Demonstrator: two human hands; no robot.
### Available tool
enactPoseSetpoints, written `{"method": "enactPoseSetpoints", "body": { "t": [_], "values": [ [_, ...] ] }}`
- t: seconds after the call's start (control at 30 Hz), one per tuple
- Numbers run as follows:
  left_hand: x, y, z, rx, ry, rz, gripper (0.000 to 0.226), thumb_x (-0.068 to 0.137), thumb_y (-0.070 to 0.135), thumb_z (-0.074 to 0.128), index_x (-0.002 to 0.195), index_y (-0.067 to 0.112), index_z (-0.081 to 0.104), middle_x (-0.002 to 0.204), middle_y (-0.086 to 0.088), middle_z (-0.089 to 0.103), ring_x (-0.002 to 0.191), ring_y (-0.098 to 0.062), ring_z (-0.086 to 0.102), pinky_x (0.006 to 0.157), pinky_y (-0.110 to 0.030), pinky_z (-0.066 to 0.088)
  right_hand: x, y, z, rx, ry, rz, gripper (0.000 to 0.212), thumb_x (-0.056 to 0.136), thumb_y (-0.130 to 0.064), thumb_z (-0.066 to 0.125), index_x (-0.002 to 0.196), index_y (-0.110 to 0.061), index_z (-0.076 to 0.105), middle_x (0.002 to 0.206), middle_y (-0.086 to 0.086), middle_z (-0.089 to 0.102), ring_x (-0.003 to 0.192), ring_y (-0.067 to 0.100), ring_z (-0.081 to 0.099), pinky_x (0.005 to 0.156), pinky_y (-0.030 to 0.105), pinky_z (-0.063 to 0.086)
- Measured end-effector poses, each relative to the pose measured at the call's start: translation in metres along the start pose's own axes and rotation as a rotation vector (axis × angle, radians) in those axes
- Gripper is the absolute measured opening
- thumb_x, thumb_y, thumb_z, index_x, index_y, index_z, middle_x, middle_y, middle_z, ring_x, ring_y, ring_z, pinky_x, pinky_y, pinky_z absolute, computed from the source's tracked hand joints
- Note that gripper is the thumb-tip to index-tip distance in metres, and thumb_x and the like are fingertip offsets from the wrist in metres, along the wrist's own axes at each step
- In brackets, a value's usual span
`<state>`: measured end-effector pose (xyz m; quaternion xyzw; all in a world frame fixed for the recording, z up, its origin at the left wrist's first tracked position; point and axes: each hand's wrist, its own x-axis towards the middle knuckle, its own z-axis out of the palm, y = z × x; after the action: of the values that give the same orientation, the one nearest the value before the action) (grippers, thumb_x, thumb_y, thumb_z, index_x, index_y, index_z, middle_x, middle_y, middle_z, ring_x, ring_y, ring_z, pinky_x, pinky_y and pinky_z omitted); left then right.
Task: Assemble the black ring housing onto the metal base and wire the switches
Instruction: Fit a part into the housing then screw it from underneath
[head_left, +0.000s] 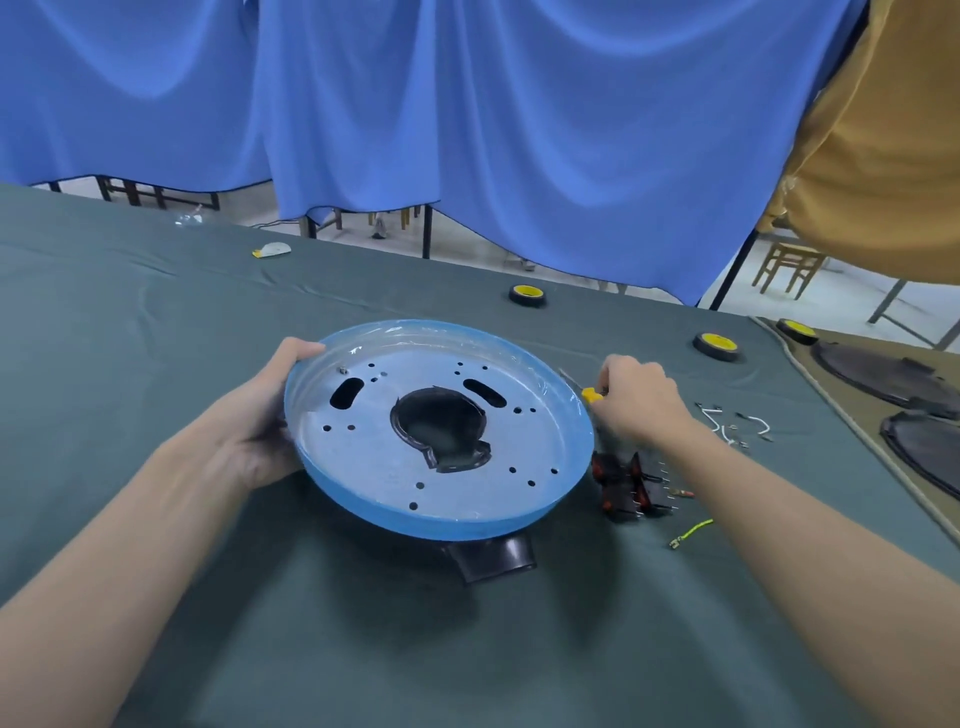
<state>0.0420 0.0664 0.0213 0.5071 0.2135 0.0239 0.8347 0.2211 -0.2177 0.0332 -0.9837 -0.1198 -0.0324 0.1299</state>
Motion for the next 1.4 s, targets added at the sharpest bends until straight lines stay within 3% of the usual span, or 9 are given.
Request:
{"method": "enactPoseSetpoints", "body": {
  "t": [0.17, 0.27, 0.37, 0.5, 0.63, 0.8, 0.93, 1.27, 1.4],
  "values": [
    [-0.009, -0.012, 0.011, -0.034, 0.057, 0.002, 0.037, 0.079, 0.038, 0.063, 0.103, 0.022, 0.04, 0.104, -0.004, 0.032, 0.094, -0.02, 0.015, 0.082, -0.033, 0.023, -0.003, -0.022, -0.022, 0.189, 0.177, -0.021, 0.023, 0.09, -0.016, 0.054, 0.111, -0.008, 0.051, 0.113, 0.019, 0.054, 0.097, 0.036, 0.044, 0.076, 0.035, 0.037],
    [-0.015, -0.001, 0.018, 0.082, 0.146, -0.04, 0.035, 0.069, 0.037, 0.067, 0.093, 0.017, 0.051, 0.084, -0.006, 0.047, 0.083, -0.024, 0.033, 0.076, -0.031, 0.033, -0.01, -0.039, -0.036, 0.241, 0.333, -0.113, 0.018, 0.091, -0.011, 0.055, 0.108, -0.006, 0.05, 0.096, 0.014, 0.055, 0.089, 0.031, 0.042, 0.073, 0.035, 0.032],
    [-0.018, 0.015, 0.023, 0.274, 0.195, -0.032, 0.032, 0.064, 0.039, 0.066, 0.085, 0.016, 0.058, 0.072, -0.003, 0.053, 0.048, -0.02, 0.046, 0.055, -0.025, 0.044, -0.018, -0.055, -0.047, 0.315, 0.454, -0.227, 0.019, 0.091, -0.012, 0.057, 0.108, -0.005, 0.052, 0.099, 0.012, 0.059, 0.092, 0.03, 0.047, 0.077, 0.037, 0.037],
    [-0.016, 0.022, 0.016, 0.491, 0.206, -0.028, 0.04, 0.07, 0.056, 0.065, 0.086, 0.02, 0.063, 0.081, -0.005, 0.056, 0.058, -0.019, 0.049, 0.069, -0.029, 0.042, -0.026, -0.072, -0.06, 0.405, 0.525, -0.347, 0.015, 0.091, -0.015, 0.058, 0.103, -0.008, 0.055, 0.098, 0.008, 0.062, 0.093, 0.027, 0.052, 0.075, 0.032, 0.041],
    [-0.016, 0.019, 0.004, 0.648, 0.125, -0.042, 0.043, 0.076, 0.065, 0.056, 0.094, 0.027, 0.065, 0.093, -0.006, 0.063, 0.087, -0.022, 0.047, 0.083, -0.034, 0.034, -0.037, -0.087, -0.067, 0.537, 0.461, -0.419, 0.01, 0.089, -0.017, 0.061, 0.097, -0.015, 0.055, 0.083, -0.004, 0.059, 0.073, 0.012, 0.055, 0.059, 0.009, 0.041],
    [-0.02, 0.018, -0.005, 0.795, 0.058, -0.038, 0.027, 0.088, 0.044, 0.055, 0.09, 0.023, 0.07, 0.089, -0.001, 0.07, 0.087, -0.02, 0.053, 0.086, -0.034, 0.039, -0.051, -0.11, -0.068, 0.71, 0.302, -0.451, 0.01, 0.085, -0.018, 0.064, 0.092, -0.018, 0.056, 0.081, 0.007, 0.068, 0.082, 0.028, 0.066, 0.076, 0.041, 0.054],
    [-0.024, 0.025, -0.004, 0.908, 0.01, -0.097, 0.017, 0.088, 0.033, 0.062, 0.088, 0.022, 0.075, 0.094, 0.001, 0.073, 0.091, -0.019, 0.055, 0.092, -0.031, 0.04, -0.058, -0.125, -0.064, 0.741, 0.248, -0.482, 0.013, 0.085, -0.019, 0.066, 0.094, -0.017, 0.058, 0.084, 0.008, 0.068, 0.089, 0.031, 0.064, 0.082, 0.045, 0.053],
    [-0.021, 0.032, 0.001, 1.037, 0.046, -0.101, 0.02, 0.093, 0.032, 0.06, 0.101, 0.019, 0.073, 0.107, 0.003, 0.073, 0.091, -0.012, 0.056, 0.069, -0.02, 0.035, -0.061, -0.135, -0.055, 0.701, 0.246, -0.554, 0.017, 0.085, -0.023, 0.068, 0.098, -0.014, 0.06, 0.084, 0.006, 0.065, 0.086, 0.028, 0.063, 0.082, 0.046, 0.053],
    [-0.017, 0.032, -0.003, 1.049, 0.058, -0.099, 0.02, 0.091, 0.034, 0.064, 0.102, 0.021, 0.073, 0.111, 0.003, 0.071, 0.106, -0.017, 0.056, 0.075, -0.021, 0.036, -0.061, -0.135, -0.052, 0.713, 0.243, -0.559, 0.017, 0.085, -0.022, 0.069, 0.098, -0.014, 0.06, 0.085, 0.007, 0.065, 0.085, 0.026, 0.064, 0.079, 0.045, 0.055]
  ]
}}
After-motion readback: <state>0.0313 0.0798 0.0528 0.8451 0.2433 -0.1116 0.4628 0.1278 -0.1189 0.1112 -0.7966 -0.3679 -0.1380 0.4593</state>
